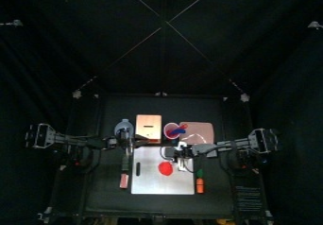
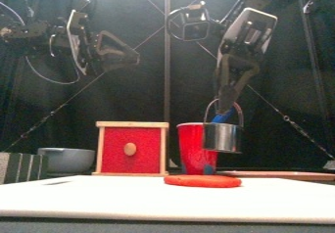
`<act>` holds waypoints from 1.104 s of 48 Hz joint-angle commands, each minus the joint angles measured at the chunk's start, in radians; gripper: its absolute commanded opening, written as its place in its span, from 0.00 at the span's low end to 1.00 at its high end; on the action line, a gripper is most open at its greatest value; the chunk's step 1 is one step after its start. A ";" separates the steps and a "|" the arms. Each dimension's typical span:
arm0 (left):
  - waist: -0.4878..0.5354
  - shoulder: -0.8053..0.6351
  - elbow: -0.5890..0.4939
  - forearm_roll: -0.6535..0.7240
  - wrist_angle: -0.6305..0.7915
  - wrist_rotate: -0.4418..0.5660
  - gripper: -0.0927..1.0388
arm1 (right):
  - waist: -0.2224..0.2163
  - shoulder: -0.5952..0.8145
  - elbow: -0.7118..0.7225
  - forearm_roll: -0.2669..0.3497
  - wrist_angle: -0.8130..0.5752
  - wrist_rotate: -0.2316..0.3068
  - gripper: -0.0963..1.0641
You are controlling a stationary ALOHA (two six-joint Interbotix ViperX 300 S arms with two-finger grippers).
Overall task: Get the cutter from the drawer then cut the dough then place the extra dough in the bowl
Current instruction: Cut the dough
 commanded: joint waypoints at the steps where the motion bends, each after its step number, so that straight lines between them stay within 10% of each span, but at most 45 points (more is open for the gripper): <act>1: 0.000 0.002 -0.002 0.003 -0.009 0.002 0.62 | 0.005 0.028 -0.069 0.021 0.003 -0.005 0.46; 53: 0.002 0.002 0.032 -0.002 -0.008 -0.002 0.62 | -0.005 0.114 -0.120 0.015 0.009 0.000 0.49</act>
